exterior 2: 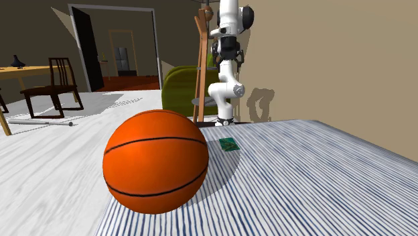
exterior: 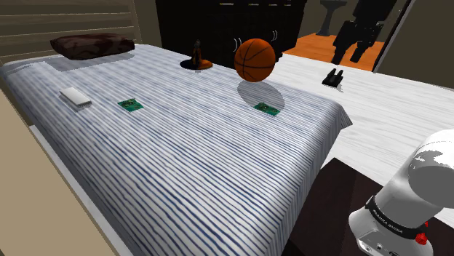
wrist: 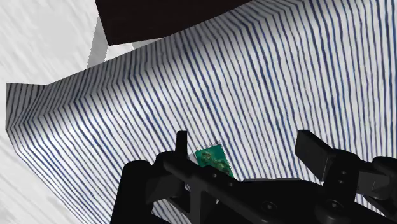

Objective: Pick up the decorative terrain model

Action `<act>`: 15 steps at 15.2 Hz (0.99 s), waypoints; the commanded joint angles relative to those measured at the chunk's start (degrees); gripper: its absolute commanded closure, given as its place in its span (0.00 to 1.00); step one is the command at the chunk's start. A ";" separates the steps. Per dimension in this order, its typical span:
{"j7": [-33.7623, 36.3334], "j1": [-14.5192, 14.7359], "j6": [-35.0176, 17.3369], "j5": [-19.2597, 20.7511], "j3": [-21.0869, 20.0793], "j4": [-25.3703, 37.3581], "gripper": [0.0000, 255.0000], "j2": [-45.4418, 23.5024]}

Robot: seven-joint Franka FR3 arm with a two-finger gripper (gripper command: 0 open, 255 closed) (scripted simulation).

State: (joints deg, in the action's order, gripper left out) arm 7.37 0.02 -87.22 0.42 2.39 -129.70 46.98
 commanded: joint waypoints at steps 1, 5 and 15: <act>0.00 0.00 0.00 0.00 0.00 0.00 0.00 0.00; -13.35 3.44 -7.14 1.82 6.15 -2.63 0.00 -3.83; -47.54 13.98 -22.18 0.03 20.34 -0.40 0.00 -21.27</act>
State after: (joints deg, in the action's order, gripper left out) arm -36.10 12.88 -108.25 0.98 21.41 -130.58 27.43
